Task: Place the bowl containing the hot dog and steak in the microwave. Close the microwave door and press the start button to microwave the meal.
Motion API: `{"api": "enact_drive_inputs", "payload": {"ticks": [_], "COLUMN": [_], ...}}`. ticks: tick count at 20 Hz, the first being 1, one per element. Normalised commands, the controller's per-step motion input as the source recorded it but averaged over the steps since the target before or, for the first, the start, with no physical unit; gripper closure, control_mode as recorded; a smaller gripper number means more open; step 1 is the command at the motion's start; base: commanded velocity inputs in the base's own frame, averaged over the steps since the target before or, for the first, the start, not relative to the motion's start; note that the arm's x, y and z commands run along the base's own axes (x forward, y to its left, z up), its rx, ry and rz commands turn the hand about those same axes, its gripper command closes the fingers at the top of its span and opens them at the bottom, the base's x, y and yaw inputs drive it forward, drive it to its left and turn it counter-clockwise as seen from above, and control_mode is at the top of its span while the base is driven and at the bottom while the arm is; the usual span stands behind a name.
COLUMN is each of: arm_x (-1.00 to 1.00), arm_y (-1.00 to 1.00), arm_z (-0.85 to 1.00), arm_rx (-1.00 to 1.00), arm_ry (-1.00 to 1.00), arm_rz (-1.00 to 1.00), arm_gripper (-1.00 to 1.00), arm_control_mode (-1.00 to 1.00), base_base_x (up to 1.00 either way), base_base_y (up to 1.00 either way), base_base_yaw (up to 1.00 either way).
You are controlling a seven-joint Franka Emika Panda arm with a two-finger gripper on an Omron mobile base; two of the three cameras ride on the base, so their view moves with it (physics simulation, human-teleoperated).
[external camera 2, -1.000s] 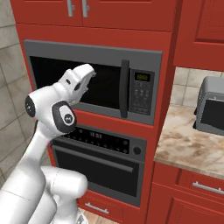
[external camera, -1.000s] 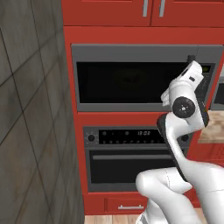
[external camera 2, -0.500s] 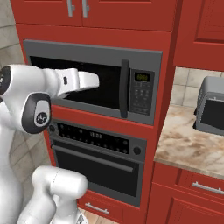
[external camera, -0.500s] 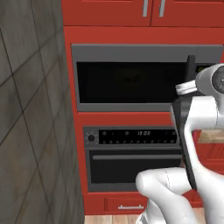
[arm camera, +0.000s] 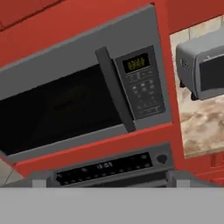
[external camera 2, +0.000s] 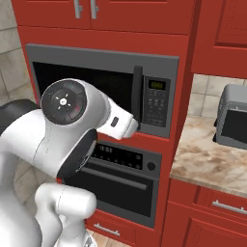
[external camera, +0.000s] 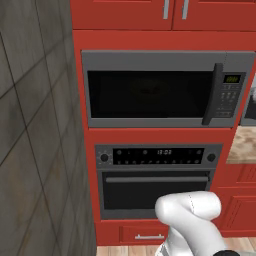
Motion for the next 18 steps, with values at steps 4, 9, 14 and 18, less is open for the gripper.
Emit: {"api": "enact_drive_inputs", "payload": {"ticks": [4,9,14,18], "arm_x": [-0.05,0.09,0.25,0.16], "arm_y": [-0.09,0.00,0.00,-0.09], "arm_z": [-0.20,-0.44,-0.67,-0.42], "arm_rx": [0.60,0.18,0.13,0.12], "arm_ry": [-0.04,-0.02,-0.03,-0.04], "arm_rz": [-0.02,-0.03,-0.04,-0.06], "arm_gripper": [-1.00,-1.00,1.00,1.00], "arm_control_mode": [-1.00,-1.00,-1.00,-1.00], "base_base_x": [0.00,0.00,0.00,0.00], "base_base_y": [0.00,0.00,0.00,0.00], "base_base_yaw": [0.00,0.00,0.00,0.00]}}
